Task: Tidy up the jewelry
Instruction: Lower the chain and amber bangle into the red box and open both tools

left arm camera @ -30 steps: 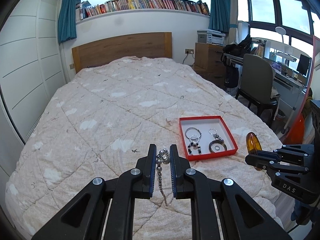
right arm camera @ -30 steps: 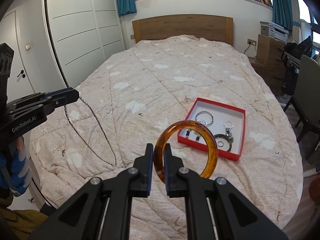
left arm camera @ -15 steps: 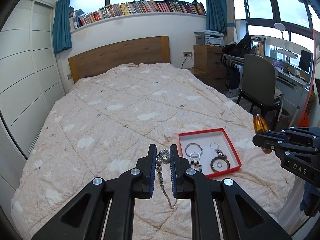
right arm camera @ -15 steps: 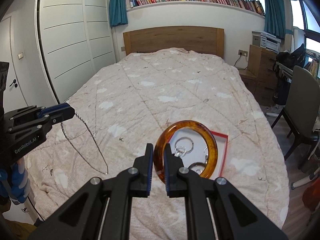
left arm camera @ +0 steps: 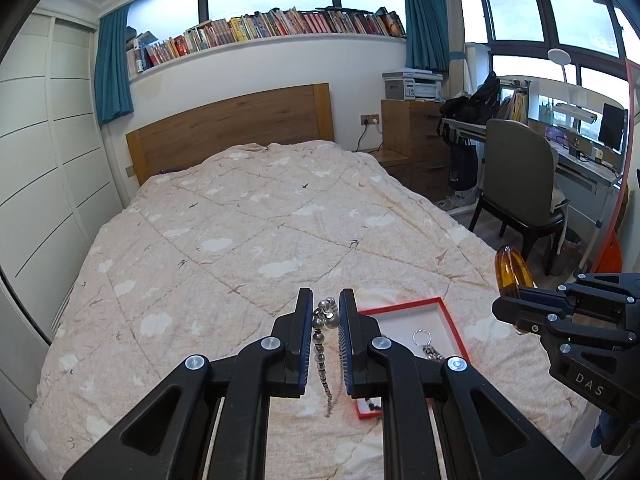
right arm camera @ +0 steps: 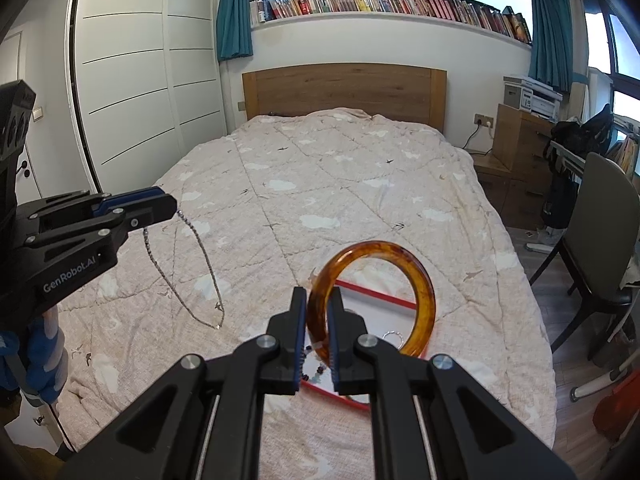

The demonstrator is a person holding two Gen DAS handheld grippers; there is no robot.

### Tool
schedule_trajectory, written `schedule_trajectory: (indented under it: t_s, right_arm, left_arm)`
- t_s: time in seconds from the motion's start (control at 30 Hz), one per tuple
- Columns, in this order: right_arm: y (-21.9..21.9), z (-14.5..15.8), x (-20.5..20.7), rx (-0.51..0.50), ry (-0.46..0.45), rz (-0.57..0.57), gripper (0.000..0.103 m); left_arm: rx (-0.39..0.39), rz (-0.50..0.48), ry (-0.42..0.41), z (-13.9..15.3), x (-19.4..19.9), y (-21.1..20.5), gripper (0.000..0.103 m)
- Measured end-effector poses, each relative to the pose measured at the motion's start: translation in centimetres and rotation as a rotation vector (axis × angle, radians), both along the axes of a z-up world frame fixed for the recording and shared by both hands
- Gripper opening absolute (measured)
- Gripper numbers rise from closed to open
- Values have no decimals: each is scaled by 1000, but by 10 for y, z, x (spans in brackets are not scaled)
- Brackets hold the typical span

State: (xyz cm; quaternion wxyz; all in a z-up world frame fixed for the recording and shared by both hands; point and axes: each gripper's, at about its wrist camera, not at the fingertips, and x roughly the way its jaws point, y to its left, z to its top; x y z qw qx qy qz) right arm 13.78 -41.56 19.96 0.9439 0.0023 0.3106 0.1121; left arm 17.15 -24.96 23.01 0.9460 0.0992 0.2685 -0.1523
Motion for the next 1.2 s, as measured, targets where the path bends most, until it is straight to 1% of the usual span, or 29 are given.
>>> schedule_trajectory:
  t_s: [0.23,0.4,0.7,0.87,1.07,1.2]
  right_arm:
    - [-22,-7,36,1,6,-5,9]
    - [-35,-25,68,12,26,-14,9]
    - [-47,-93,120,45,124,-17,9]
    - [-52,-124,140,49,170,-17,9]
    - [-54,-160,159,59,237,-21,9]
    - [-53,-182,169,67,279,-19,9]
  left_arm:
    - [19,-10,31,-16,43,-32,13]
    - [24,-12,65,-36,70,-44,13]
    - [59,-21,166,-97,115,-61,13]
    - [67,-29,209,-125,135,-69,13]
    - [58,-28,268,-157,156,-75,13]
    - [28,-45,310,-172,163,-75,13]
